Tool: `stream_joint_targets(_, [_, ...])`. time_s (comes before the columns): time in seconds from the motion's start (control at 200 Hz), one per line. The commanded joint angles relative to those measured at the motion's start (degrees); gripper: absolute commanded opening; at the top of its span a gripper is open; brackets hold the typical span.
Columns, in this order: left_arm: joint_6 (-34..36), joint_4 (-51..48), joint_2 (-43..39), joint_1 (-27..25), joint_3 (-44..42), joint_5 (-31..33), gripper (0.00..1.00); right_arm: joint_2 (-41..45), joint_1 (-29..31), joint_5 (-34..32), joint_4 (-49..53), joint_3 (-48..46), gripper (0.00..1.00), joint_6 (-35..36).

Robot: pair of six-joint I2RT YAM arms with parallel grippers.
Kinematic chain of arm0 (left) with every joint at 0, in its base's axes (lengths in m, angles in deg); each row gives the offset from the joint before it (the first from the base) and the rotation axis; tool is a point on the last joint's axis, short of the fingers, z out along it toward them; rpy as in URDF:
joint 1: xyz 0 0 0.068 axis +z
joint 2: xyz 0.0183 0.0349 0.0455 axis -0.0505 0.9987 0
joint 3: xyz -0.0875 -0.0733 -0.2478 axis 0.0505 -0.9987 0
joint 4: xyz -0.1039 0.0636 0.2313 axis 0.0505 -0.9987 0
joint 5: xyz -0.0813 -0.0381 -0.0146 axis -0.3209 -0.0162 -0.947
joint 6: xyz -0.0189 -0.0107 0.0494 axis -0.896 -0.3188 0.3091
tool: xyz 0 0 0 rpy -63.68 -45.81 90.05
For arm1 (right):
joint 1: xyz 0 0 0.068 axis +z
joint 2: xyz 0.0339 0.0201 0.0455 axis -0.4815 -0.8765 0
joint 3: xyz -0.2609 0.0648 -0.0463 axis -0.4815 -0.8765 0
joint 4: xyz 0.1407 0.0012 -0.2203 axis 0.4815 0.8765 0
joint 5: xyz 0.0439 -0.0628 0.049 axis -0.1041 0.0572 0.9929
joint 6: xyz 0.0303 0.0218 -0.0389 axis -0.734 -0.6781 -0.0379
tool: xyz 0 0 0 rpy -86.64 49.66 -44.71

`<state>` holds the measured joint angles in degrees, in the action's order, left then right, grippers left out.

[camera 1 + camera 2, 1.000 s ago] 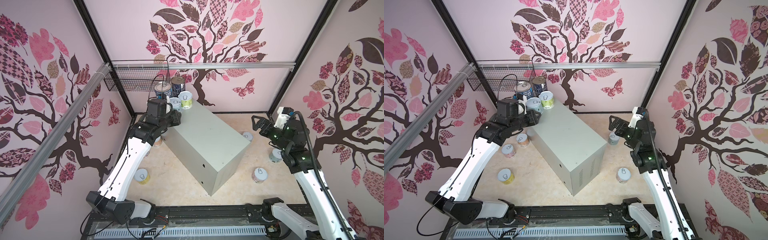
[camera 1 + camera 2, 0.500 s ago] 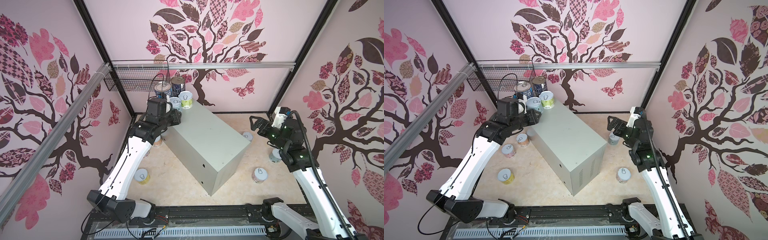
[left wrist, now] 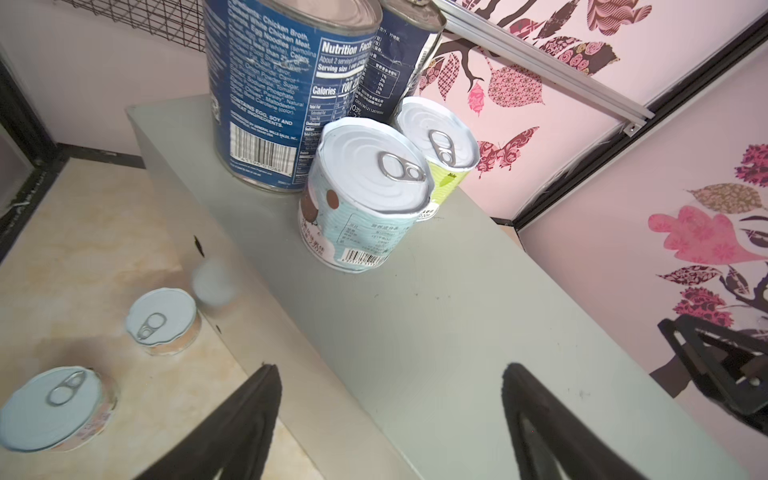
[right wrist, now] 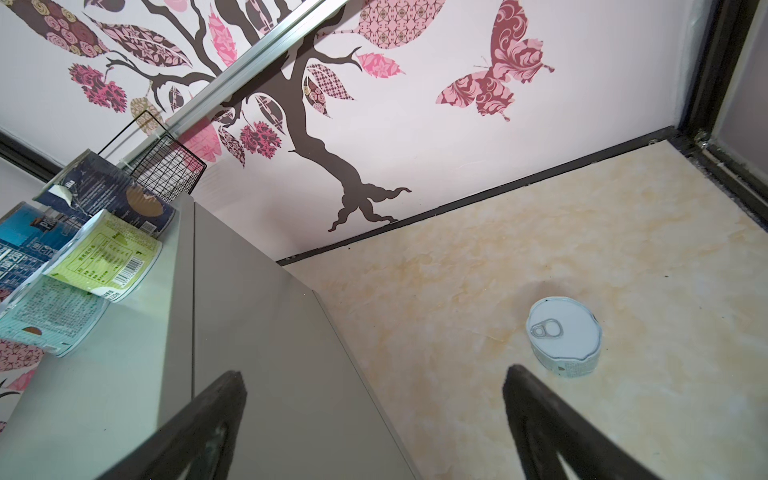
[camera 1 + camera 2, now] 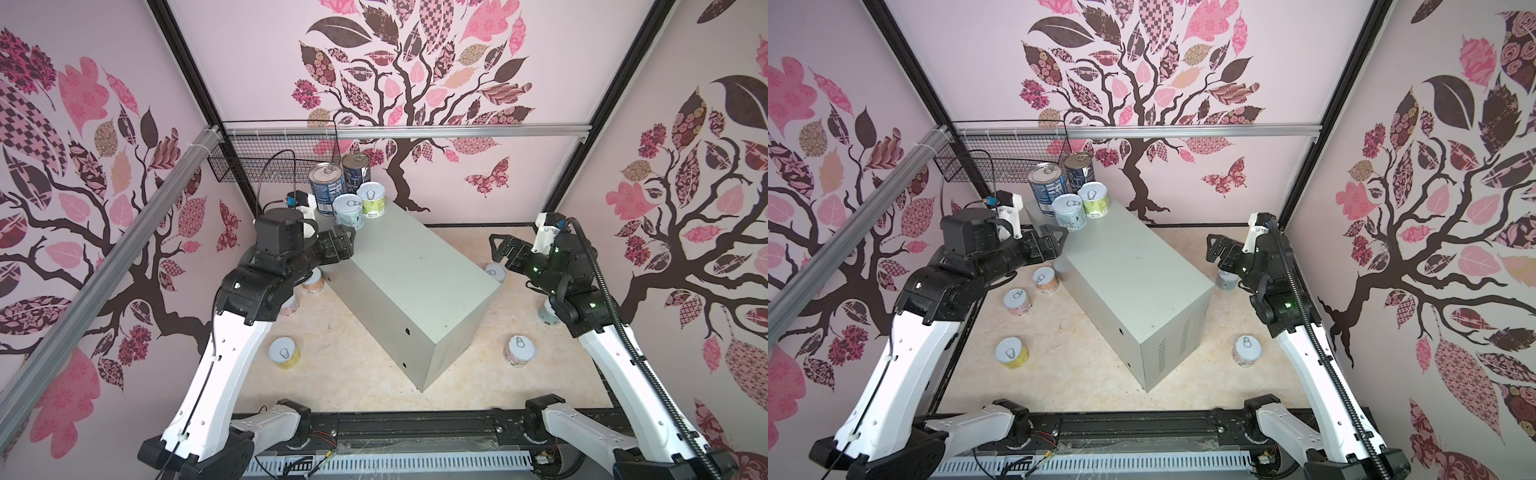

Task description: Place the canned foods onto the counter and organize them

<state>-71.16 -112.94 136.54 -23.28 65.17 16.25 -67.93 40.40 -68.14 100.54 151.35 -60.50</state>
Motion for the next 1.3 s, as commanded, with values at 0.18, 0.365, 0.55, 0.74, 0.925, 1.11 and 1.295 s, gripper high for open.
stream_joint_targets(0.18, [-1.2, -4.8, -8.7, 0.7, -6.4, 7.3, 0.97, 1.6, 0.3, -3.7, 3.2, 1.7, 1.00, -0.2])
stream_joint_targets(0.365, [-3.8, -7.3, -12.2, 0.9, -12.8, 11.7, 0.98, 4.2, 0.4, -7.8, 5.6, -1.0, 1.00, -0.3])
stream_joint_targets(0.55, [-7.0, -7.9, -16.2, 1.0, -20.2, 14.9, 0.98, 6.4, -0.8, -11.7, 7.4, -4.7, 1.00, -0.7])
stream_joint_targets(0.74, [-10.5, -8.2, -19.7, 1.3, -27.0, 16.1, 0.98, 8.0, -3.9, -10.2, 5.7, -10.7, 1.00, -2.6])
stream_joint_targets(0.925, [-14.7, -6.6, -21.4, 1.4, -33.9, 14.4, 0.98, 6.6, -4.6, -10.1, 3.5, -14.5, 1.00, -3.8])
stream_joint_targets(1.11, [-17.9, -4.0, -21.6, 1.4, -40.7, 12.4, 0.98, 3.3, -4.6, -10.2, 0.6, -17.0, 1.00, -4.4])
stream_joint_targets(1.295, [-20.0, -1.3, -21.1, 1.4, -45.8, 12.2, 0.98, -1.6, -4.8, -11.5, -2.3, -18.0, 1.00, -4.3])
